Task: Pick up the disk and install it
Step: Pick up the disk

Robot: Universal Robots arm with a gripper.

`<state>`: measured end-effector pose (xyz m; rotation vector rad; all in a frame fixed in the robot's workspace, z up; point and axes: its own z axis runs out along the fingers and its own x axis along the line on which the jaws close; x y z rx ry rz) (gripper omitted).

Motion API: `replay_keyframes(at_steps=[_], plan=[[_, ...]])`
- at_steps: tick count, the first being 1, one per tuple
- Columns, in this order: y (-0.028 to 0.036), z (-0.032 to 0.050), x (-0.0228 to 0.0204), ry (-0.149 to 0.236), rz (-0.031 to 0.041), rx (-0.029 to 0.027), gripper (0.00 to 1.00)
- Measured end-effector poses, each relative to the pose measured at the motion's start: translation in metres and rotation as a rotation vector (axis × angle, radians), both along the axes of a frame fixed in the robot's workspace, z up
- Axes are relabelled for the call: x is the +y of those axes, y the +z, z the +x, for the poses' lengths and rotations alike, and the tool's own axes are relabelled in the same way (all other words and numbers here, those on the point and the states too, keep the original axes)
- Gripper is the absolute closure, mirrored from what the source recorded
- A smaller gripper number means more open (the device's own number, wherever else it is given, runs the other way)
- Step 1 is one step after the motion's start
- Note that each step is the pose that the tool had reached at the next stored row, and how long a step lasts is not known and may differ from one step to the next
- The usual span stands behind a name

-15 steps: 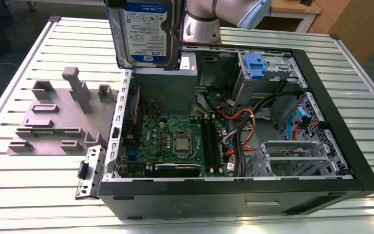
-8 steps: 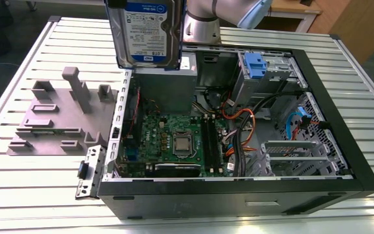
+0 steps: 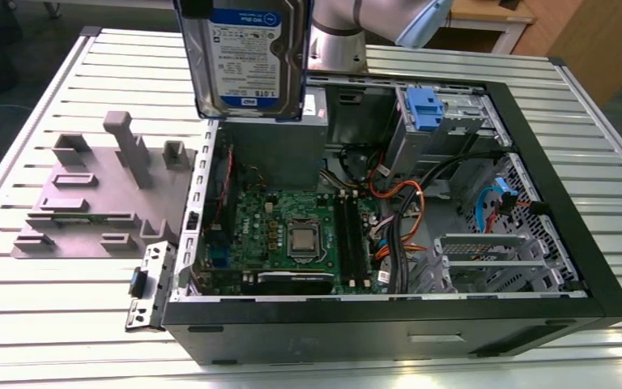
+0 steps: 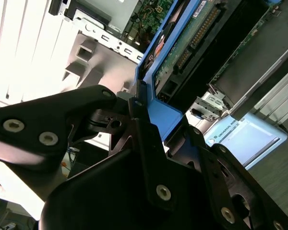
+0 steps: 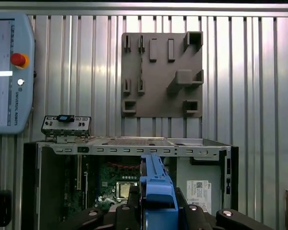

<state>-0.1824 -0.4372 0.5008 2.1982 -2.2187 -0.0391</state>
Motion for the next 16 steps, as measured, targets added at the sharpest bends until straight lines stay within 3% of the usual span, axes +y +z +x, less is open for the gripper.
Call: replay_keyframes(at_steps=[3,12,16], plan=[[0.0000,0.0051,-0.0001,0.000,0.0000,0.0000,0.63],[-0.0002,0.0377,-0.0001,0.000,0.0000,0.0000,0.63],[-0.0005,0.0473,-0.0002,0.000,0.0000,0.0000,0.63]])
